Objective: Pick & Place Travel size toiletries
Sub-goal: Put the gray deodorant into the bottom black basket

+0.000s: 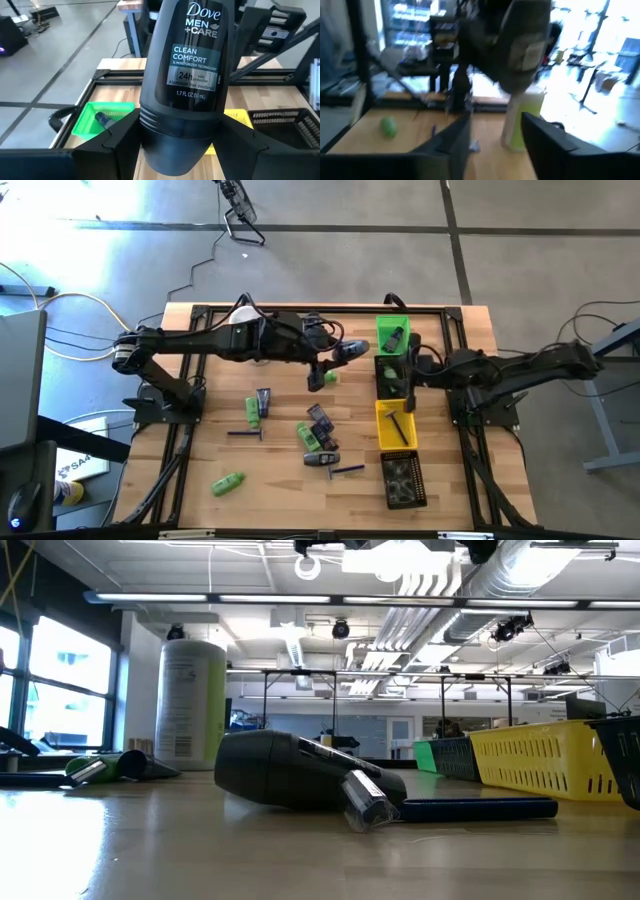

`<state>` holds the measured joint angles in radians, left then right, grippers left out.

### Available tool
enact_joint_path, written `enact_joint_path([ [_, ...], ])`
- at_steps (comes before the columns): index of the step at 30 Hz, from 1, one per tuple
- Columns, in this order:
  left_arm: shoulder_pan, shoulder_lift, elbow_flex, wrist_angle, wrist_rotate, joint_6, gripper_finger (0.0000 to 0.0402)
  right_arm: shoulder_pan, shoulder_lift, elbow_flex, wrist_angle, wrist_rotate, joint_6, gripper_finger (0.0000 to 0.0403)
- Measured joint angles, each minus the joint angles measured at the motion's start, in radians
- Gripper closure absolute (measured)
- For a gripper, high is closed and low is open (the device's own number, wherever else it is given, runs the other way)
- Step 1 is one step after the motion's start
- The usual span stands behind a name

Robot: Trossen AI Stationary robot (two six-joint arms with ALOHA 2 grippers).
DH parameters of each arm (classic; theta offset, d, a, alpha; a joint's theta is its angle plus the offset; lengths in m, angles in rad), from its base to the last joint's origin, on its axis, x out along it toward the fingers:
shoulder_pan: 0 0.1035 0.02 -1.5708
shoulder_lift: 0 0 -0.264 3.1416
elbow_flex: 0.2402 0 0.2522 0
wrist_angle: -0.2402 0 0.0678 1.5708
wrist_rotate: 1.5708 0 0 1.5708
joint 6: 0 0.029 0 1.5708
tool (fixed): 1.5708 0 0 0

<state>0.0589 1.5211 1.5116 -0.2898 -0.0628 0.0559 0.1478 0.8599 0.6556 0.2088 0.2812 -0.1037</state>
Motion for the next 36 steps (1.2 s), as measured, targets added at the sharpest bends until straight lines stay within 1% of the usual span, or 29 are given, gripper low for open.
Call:
enact_joint_path([
  [3, 0.000, 0.000, 0.000, -0.001, 0.026, 0.000, 0.0197, 0.000, 0.065, 0.000, 0.126, 0.042, -0.015, 0.0172],
  [7, 0.000, 0.000, 0.000, -0.001, 0.032, 0.000, 0.0197, 0.000, 0.160, 0.000, 0.247, 0.057, -0.030, 0.0108],
  [11, 0.000, 0.000, 0.000, -0.004, 0.031, 0.000, 0.0197, 0.000, 0.231, 0.000, 0.316, 0.060, -0.033, 0.0061],
  [14, 0.000, 0.000, 0.000, -0.006, 0.051, 0.000, 0.0197, -0.011, 0.265, 0.000, 0.373, 0.052, -0.033, 0.0040],
  [17, 0.000, 0.000, 0.000, -0.010, 0.067, 0.000, 0.0197, -0.028, 0.279, 0.000, 0.423, 0.023, -0.031, 0.0033],
  [22, 0.000, 0.000, 0.000, -0.044, 0.109, 0.000, 0.0197, -0.063, 0.288, 0.000, 0.470, -0.062, -0.008, 0.0037],
  [25, -0.002, 0.006, 0.000, -0.048, 0.111, 0.000, 0.0197, -0.084, 0.288, 0.000, 0.491, -0.109, 0.003, 0.0038],
  [28, -0.008, 0.023, 0.000, -0.044, 0.111, 0.000, 0.0197, -0.093, 0.300, 0.001, 0.514, -0.128, 0.003, 0.0038],
  [33, -0.014, 0.069, -0.001, 0.022, 0.112, -0.008, 0.0197, -0.092, 0.326, 0.001, 0.533, -0.180, -0.004, 0.0038],
  [36, -0.014, 0.073, -0.001, 0.052, 0.110, -0.009, 0.0197, -0.092, 0.343, 0.001, 0.529, -0.171, -0.006, 0.0039],
])
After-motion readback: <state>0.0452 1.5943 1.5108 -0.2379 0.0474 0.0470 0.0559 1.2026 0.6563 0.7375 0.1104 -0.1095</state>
